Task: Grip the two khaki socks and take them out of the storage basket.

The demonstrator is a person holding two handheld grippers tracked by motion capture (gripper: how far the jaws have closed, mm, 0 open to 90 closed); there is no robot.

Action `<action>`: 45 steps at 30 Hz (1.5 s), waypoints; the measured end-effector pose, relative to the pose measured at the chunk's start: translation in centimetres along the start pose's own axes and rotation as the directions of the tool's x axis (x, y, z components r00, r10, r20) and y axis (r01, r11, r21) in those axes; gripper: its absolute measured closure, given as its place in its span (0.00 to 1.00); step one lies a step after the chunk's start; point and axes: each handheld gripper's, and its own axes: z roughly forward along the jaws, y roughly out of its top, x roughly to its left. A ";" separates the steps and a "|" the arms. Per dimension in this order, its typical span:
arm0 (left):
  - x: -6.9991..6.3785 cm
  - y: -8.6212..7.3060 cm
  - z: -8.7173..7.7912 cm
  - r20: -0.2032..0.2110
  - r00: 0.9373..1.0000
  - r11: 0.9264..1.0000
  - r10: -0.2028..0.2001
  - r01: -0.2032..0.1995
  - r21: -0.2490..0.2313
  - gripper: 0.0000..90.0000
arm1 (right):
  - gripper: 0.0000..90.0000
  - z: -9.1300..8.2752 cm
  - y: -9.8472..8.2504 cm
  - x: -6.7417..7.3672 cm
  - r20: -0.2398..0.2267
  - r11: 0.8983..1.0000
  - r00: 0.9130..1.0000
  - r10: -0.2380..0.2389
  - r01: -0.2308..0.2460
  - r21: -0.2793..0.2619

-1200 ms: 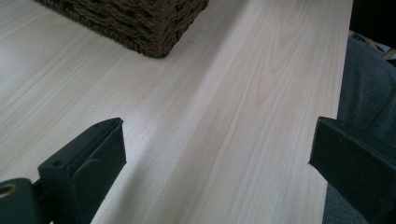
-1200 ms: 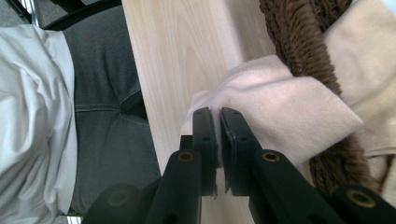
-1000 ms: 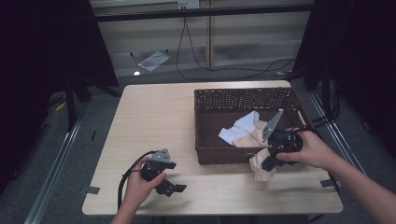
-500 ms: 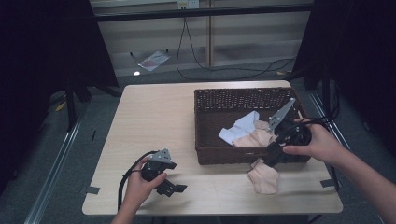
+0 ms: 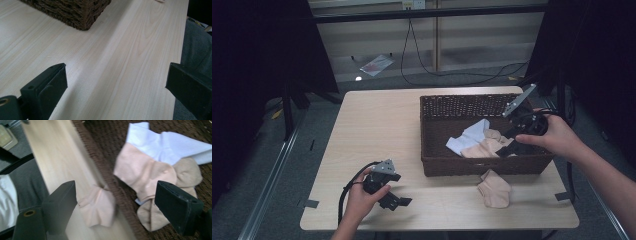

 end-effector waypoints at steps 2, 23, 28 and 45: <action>0.0 0.0 0.0 0.003 1.000 1.000 -0.003 0.003 -0.003 0.04 | 0.17 0.6 0.2 -0.9 0.031 1.000 0.999 0.023 -0.024 0.015; 0.2 -0.1 0.0 0.004 1.000 1.000 -0.011 0.011 -0.006 0.04 | 0.23 6.3 0.6 -6.0 0.109 0.994 0.990 0.092 -0.097 0.044; 0.1 -0.1 0.0 0.008 1.000 1.000 -0.016 0.016 -0.018 0.04 | 0.26 7.7 0.8 -6.3 0.124 0.994 0.988 0.087 -0.094 0.055; 0.1 -0.1 -0.2 -0.001 1.000 1.000 -0.009 0.009 -0.010 0.04 | 0.37 9.9 0.6 -6.9 0.142 0.994 0.986 0.091 -0.098 0.040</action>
